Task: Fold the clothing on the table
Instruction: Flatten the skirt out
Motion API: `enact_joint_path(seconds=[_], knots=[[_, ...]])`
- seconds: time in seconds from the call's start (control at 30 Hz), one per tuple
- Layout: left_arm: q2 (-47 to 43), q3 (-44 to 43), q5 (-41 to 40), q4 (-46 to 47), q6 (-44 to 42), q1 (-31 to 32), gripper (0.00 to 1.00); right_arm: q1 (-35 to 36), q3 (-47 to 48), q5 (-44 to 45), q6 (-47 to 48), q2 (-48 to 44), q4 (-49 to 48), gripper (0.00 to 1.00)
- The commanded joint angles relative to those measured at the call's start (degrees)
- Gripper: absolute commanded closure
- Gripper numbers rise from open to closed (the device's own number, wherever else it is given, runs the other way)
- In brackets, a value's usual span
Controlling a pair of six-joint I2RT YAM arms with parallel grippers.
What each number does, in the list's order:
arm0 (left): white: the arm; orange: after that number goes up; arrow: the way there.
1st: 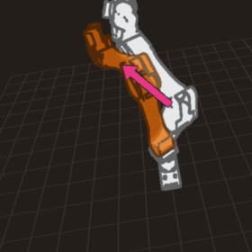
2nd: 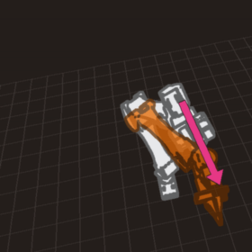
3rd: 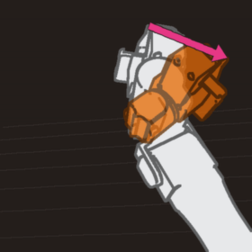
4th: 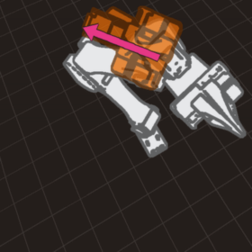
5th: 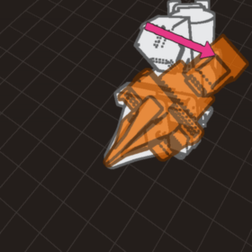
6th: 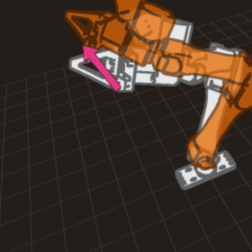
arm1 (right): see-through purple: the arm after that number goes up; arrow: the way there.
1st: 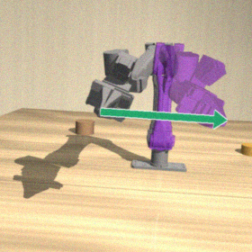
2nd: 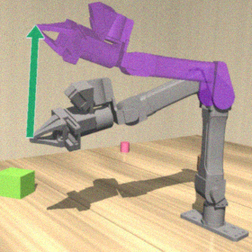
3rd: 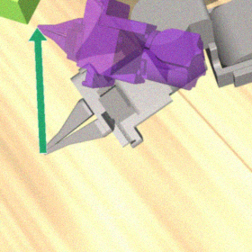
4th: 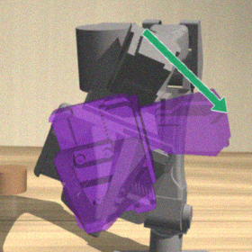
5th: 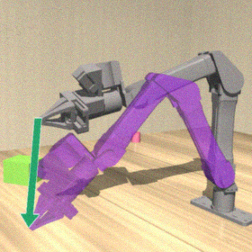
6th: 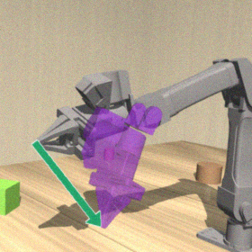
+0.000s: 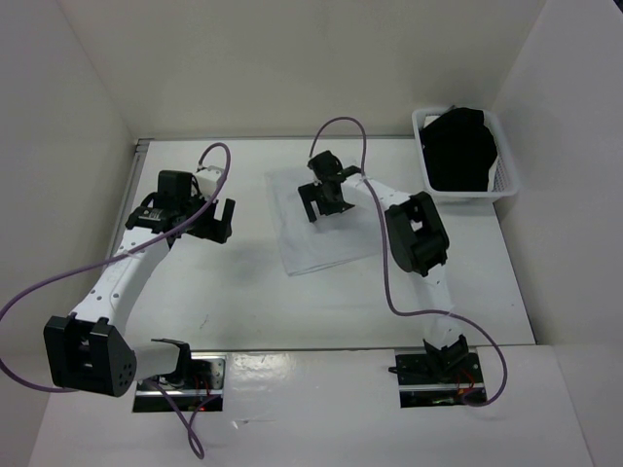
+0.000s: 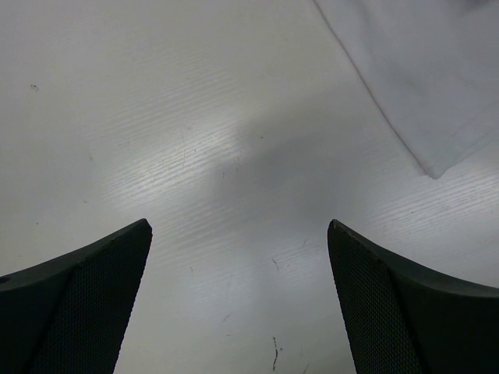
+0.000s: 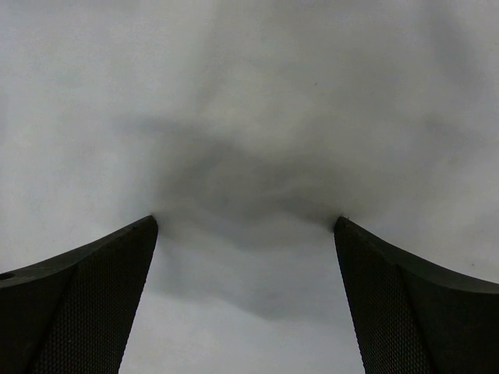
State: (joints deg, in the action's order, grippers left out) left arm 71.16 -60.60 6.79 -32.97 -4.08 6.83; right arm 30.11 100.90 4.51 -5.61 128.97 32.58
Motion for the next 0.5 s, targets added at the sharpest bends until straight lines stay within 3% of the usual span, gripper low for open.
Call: enact_joint_path(seconds=[0.0, 0.47], knots=[[-0.4, -0.13, 0.33, 1.07, 1.0, -0.24, 0.0, 3.45, 1.22, 3.9, -3.35, 4.44, 0.12, 0.01], [-1.46, -0.13, 0.33, 1.07, 1.0, -0.24, 0.0, 5.84, 5.97, 5.59, -12.32, 5.59, 1.79, 0.01]])
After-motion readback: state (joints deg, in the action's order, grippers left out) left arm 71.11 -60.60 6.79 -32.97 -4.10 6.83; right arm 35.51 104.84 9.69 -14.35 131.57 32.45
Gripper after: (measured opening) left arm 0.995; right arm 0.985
